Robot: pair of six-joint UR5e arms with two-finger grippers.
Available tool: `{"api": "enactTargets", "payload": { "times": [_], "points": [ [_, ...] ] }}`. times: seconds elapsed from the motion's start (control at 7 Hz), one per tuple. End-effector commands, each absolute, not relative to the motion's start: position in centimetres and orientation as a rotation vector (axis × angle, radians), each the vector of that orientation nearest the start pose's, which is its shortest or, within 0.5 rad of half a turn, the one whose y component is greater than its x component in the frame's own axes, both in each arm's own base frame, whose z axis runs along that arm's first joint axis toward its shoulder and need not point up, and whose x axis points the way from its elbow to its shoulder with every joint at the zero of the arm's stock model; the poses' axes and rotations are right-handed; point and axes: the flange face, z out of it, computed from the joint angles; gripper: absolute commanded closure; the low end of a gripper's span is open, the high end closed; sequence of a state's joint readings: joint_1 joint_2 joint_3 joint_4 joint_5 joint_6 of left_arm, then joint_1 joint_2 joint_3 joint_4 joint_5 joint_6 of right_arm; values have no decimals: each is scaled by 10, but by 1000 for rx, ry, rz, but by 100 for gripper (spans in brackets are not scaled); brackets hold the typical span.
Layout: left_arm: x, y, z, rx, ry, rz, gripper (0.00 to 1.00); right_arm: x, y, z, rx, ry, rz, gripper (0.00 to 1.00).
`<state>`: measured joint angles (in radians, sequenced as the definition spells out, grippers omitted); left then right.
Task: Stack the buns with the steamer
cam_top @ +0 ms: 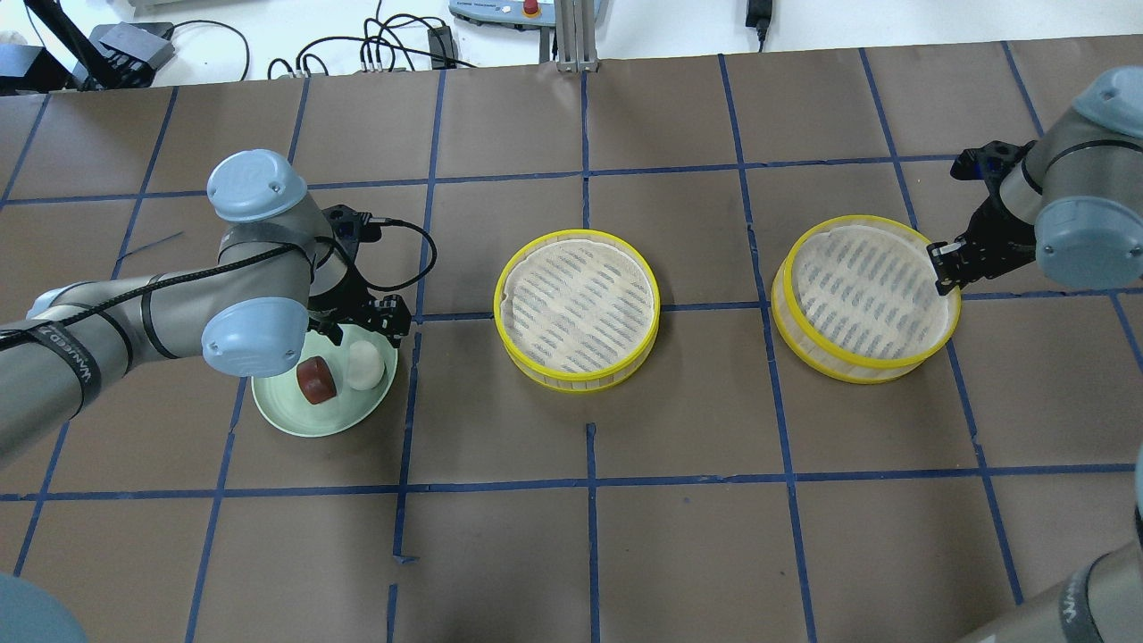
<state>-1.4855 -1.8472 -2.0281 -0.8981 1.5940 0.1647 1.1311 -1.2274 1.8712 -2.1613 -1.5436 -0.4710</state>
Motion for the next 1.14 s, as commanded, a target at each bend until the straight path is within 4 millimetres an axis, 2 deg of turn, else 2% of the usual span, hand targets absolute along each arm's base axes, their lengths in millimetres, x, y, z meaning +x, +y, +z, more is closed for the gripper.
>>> {"api": "enactTargets", "payload": {
  "times": [0.0,0.14,0.29,0.43,0.57,0.71,0.86,1.0],
  "points": [
    [-85,-507,200,119,3098,120,62,-111,-560,270,-38,3077,68,94],
    [-83,-500,192,118,3086,155,86,-96,-558,295,20,3021,71,94],
    [-82,-498,198,99,3088,136,96,-87,-558,298,140,2963,71,94],
    [-84,-510,238,52,3081,4,97,-60,-563,299,176,2931,66,93],
    [-92,-525,293,-6,3107,13,96,-13,-568,303,177,2936,64,92],
    [-123,-535,352,-120,3174,80,96,33,-570,306,244,2941,64,92],
    [-175,-535,376,-206,3183,67,96,58,-573,310,262,2947,21,92],
    [-239,-520,362,-321,3232,116,96,61,-572,311,258,2948,21,92]
  ]
}}
